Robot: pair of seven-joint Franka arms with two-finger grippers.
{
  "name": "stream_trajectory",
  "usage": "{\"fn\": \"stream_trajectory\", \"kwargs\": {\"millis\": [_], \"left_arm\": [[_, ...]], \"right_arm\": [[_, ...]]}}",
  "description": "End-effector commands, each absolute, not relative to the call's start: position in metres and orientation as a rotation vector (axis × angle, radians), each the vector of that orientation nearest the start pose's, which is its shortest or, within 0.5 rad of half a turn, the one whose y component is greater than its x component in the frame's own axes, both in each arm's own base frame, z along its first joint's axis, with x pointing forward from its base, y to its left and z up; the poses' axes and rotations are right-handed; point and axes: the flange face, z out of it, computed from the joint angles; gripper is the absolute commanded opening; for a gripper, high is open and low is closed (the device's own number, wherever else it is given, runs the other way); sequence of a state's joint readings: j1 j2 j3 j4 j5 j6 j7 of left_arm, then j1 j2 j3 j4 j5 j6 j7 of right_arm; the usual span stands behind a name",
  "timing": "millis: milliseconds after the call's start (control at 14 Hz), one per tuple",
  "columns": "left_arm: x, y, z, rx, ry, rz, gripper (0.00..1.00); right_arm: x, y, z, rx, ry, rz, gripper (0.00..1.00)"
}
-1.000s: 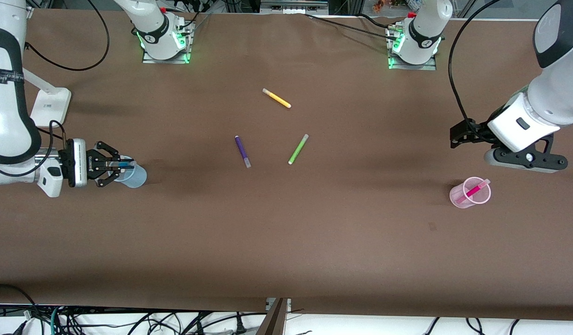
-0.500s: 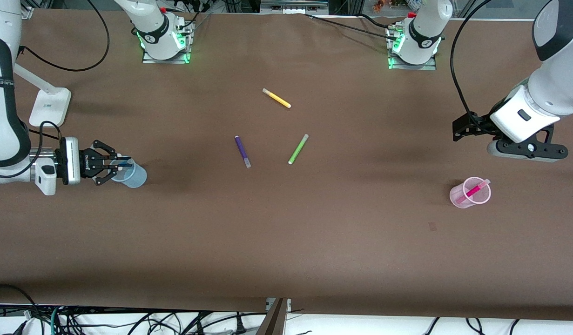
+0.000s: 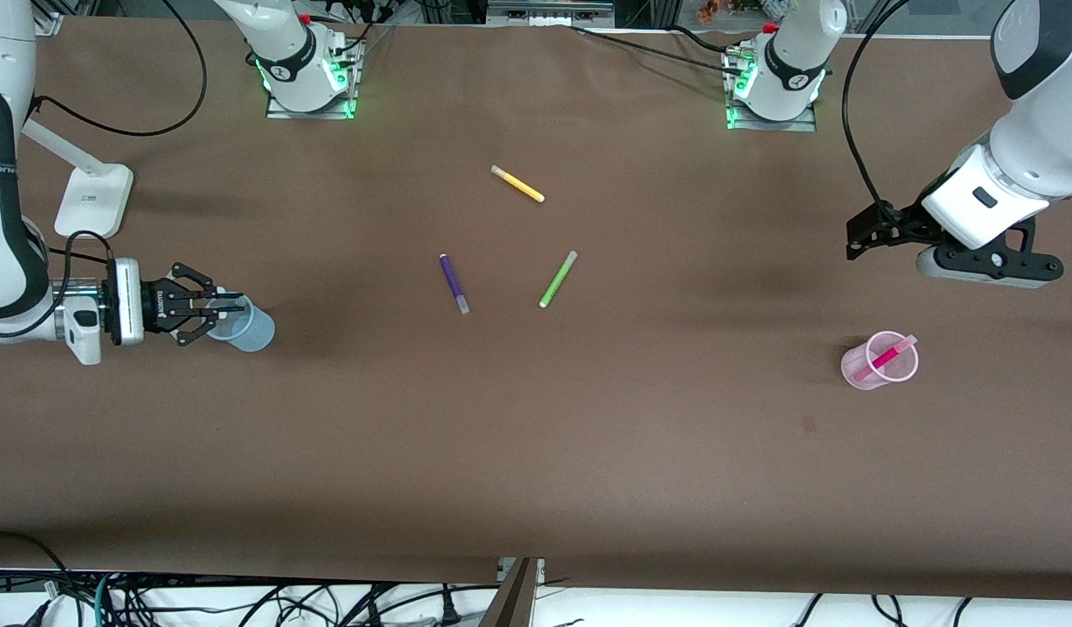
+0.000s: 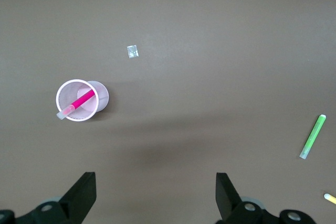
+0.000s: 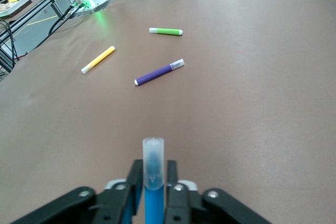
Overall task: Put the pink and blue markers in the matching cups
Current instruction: 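Lower the blue marker over the blue cup with the right gripper, then open the right gripper to release the blue marker into the blue cup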
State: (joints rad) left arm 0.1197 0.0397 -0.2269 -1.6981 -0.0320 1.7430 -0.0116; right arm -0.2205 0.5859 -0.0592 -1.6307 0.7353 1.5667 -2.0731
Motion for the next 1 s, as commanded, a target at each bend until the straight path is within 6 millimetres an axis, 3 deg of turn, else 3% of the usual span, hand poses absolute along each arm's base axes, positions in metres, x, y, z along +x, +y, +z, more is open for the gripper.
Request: {"fn": "stream_trajectory", "kwargs": {"millis": [0,214,500,929], "left_arm": [[0.564,-0.056,0.561,-3.199,0.203,-0.033,1.00],[0.566,-0.050,0.562,-3.199,0.196,-0.036,1.00],[0.565,-0.050,0.562,-3.199,0.196,-0.029,1.00],[0.563,-0.050,0.563,-3.199,0.195,-0.011,1.00]], "right_arm": [[0.628,-0.099,0.266,-1.617,-1.558,-0.504,1.00],[0.631,-0.099,0.273,-1.642,-1.530,-0.507,1.00],[0.647,-0.095,0.316,-1.774,-1.395,-0.383,1.00],[0.656,-0.098,0.363,-2.096,-1.185,-0.104,1.00]]}}
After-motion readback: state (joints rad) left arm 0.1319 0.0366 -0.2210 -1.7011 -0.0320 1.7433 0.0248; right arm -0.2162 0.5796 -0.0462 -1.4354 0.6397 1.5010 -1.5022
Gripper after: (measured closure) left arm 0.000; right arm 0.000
